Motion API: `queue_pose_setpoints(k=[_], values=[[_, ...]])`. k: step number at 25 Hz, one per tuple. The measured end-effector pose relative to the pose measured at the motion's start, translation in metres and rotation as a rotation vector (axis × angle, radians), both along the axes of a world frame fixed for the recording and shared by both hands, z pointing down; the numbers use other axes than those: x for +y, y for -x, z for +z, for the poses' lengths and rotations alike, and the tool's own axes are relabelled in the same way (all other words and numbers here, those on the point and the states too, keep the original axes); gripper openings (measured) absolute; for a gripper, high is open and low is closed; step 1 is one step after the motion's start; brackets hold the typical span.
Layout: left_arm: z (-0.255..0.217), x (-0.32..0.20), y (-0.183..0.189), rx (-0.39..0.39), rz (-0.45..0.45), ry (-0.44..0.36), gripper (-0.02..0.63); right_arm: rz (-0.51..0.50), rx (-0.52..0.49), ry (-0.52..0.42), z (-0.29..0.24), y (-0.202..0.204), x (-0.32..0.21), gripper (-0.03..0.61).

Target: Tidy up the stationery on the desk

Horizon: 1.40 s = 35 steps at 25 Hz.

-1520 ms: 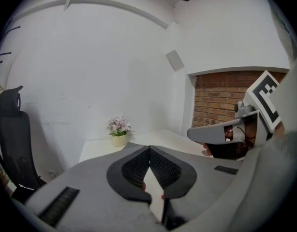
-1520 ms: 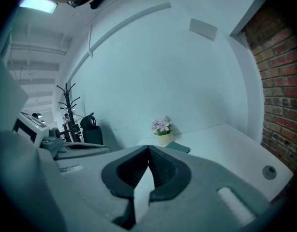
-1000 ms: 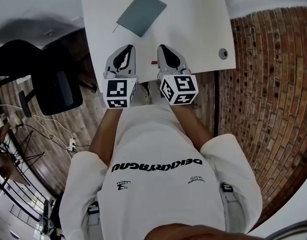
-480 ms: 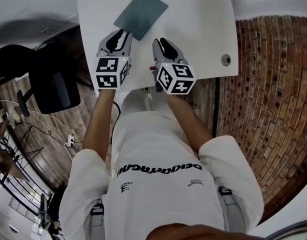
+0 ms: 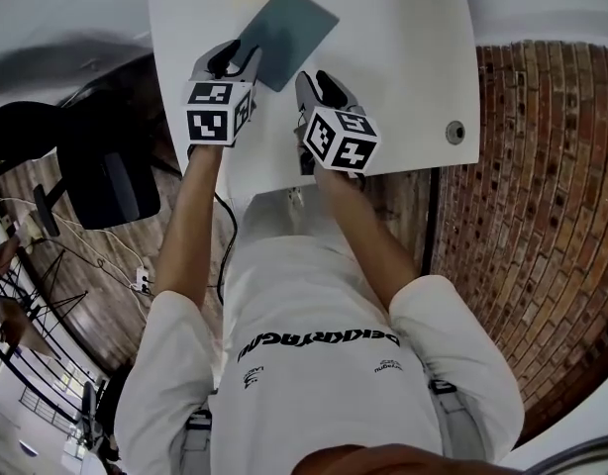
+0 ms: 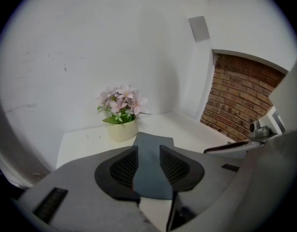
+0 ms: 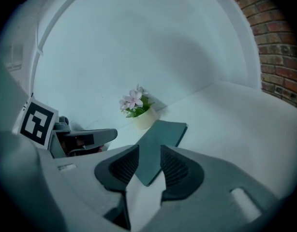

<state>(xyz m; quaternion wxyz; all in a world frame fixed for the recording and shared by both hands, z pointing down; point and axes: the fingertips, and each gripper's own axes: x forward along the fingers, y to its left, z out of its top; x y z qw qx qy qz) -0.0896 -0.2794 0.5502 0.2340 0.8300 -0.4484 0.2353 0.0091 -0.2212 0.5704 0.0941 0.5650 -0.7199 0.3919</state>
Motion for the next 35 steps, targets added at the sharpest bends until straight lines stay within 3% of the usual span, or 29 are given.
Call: queue_pose_setpoints(k=[7,19,29,35], values=[[0.036,-0.032,-0.002,-0.041,0.029,0.058,0.135,0.079,-0.015,0.075,0.032,0.002,-0.023,0.128],[0.090,-0.078,-0.003,-0.063,0.118,0.174,0.135,0.122,0.024,0.161,0.079,-0.002,-0.054,0.141],[0.123,-0.084,-0.013,-0.038,0.200,0.296,0.135,0.134,0.034,0.218,0.101,-0.002,-0.063,0.144],[0.129,-0.084,-0.012,0.022,0.231,0.360,0.132,0.120,0.069,0.241,0.108,0.002,-0.067,0.144]])
